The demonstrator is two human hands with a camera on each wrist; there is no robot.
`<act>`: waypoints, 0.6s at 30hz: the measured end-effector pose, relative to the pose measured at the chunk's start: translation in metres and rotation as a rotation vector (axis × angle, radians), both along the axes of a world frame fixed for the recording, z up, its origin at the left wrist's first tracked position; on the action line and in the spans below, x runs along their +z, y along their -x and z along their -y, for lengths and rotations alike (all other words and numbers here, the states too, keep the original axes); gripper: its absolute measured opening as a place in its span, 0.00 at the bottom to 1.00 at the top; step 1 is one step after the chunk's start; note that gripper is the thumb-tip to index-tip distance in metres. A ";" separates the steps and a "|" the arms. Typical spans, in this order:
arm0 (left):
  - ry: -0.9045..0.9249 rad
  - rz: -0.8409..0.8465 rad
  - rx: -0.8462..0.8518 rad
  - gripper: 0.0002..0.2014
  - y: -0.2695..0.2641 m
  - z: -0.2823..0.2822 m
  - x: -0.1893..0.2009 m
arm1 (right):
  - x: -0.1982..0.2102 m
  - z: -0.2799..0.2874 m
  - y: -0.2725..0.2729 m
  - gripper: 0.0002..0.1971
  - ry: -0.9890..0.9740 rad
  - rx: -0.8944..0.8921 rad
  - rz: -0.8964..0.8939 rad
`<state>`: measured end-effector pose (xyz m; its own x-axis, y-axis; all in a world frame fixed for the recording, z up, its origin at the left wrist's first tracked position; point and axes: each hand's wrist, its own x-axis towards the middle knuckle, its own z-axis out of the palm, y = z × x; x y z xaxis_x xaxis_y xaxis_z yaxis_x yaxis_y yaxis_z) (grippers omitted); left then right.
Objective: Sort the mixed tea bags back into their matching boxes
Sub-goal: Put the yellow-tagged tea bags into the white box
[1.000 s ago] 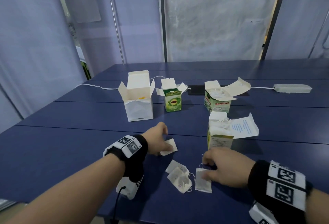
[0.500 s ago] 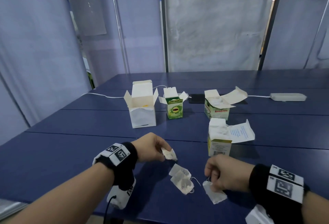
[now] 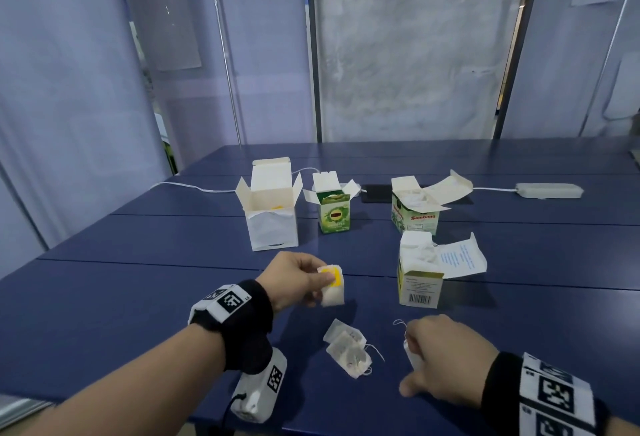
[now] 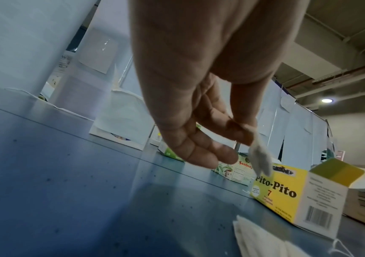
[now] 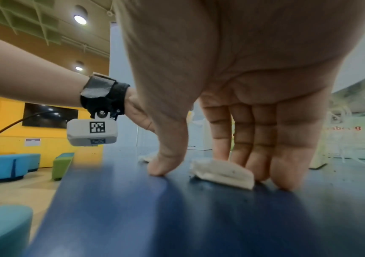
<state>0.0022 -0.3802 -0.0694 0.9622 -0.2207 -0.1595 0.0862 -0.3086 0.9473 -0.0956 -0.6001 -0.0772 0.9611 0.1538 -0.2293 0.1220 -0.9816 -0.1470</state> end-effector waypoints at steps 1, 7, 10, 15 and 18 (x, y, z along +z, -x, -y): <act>0.007 -0.011 -0.002 0.04 0.001 0.000 0.000 | 0.000 0.002 0.000 0.21 -0.015 -0.012 0.017; -0.009 -0.059 -0.039 0.05 0.008 -0.002 0.000 | -0.003 0.016 -0.002 0.16 0.010 -0.039 0.123; -0.013 -0.062 -0.033 0.06 0.012 0.001 0.002 | 0.005 0.025 -0.004 0.13 -0.156 -0.065 0.075; 0.006 -0.082 -0.070 0.07 0.020 0.011 0.005 | 0.020 0.021 -0.009 0.03 -1.203 -0.286 -0.168; 0.032 -0.089 -0.095 0.06 0.023 0.020 0.007 | 0.022 0.011 -0.015 0.07 -1.498 -0.434 -0.266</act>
<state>-0.0207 -0.4002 -0.0626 0.9193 -0.3162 -0.2344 0.1421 -0.2889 0.9468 -0.0808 -0.6115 -0.0551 0.9493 0.1215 -0.2900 -0.3036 0.1151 -0.9458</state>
